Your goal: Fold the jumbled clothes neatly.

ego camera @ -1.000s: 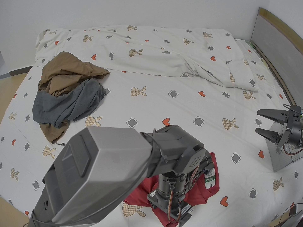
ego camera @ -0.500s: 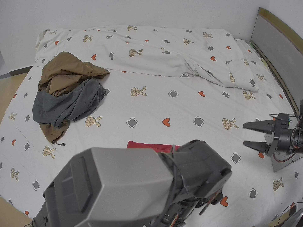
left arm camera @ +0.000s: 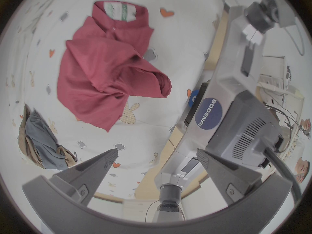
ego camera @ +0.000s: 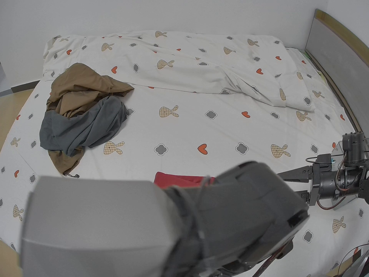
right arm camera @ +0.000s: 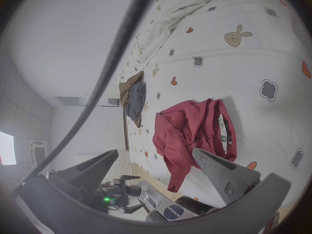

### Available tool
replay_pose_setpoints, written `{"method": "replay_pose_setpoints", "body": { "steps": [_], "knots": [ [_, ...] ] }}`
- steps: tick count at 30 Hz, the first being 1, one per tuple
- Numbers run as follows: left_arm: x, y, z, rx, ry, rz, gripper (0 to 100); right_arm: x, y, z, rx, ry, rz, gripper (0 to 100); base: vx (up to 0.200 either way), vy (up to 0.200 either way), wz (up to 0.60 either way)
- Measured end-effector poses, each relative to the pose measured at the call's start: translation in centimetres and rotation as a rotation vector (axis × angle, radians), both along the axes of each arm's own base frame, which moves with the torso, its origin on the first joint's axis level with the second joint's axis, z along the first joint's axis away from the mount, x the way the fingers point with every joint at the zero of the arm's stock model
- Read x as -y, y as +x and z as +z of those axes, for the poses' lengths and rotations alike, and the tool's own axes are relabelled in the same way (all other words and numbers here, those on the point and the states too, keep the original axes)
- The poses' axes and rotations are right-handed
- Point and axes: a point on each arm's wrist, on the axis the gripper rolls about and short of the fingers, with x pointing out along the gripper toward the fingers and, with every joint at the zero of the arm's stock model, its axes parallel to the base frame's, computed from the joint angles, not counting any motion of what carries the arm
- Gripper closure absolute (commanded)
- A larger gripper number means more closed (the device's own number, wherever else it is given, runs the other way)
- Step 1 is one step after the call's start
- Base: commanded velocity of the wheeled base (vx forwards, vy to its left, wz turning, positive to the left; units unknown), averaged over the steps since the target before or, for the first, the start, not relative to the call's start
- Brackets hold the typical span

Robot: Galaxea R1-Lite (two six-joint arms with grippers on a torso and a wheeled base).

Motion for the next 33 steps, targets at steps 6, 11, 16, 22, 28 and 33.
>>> {"method": "replay_pose_setpoints", "body": {
  "steps": [6,11,16,22,28,33],
  "knots": [
    [-4.1,-0.2,7.5,0.075,-0.196,0.006,0,-0.7,0.4,-0.9,-0.030,-0.021,0.017,0,0.000,0.000,0.00],
    [-9.6,-0.7,14.3,0.197,-0.435,0.061,0,-2.4,1.0,-1.3,-0.034,-0.076,0.028,0,0.000,0.000,0.00],
    [-15.1,-2.0,19.7,0.376,-0.745,0.107,0,-4.8,1.4,-1.4,-0.039,-0.149,0.082,0,0.000,0.000,0.00],
    [-19.6,-2.6,20.8,0.546,-0.955,0.184,0,-7.9,1.0,-1.7,-0.033,-0.345,0.076,0,0.000,0.000,0.00],
    [-22.4,-2.1,19.4,0.693,-1.067,0.327,0,-12.7,-1.3,-2.0,0.054,-0.616,0.103,0,0.000,0.000,0.00],
    [-25.0,-1.5,18.6,0.818,-1.118,0.504,0,-17.4,-4.2,-2.7,0.184,-0.830,0.158,0,0.000,0.000,0.00]
  ]
}}
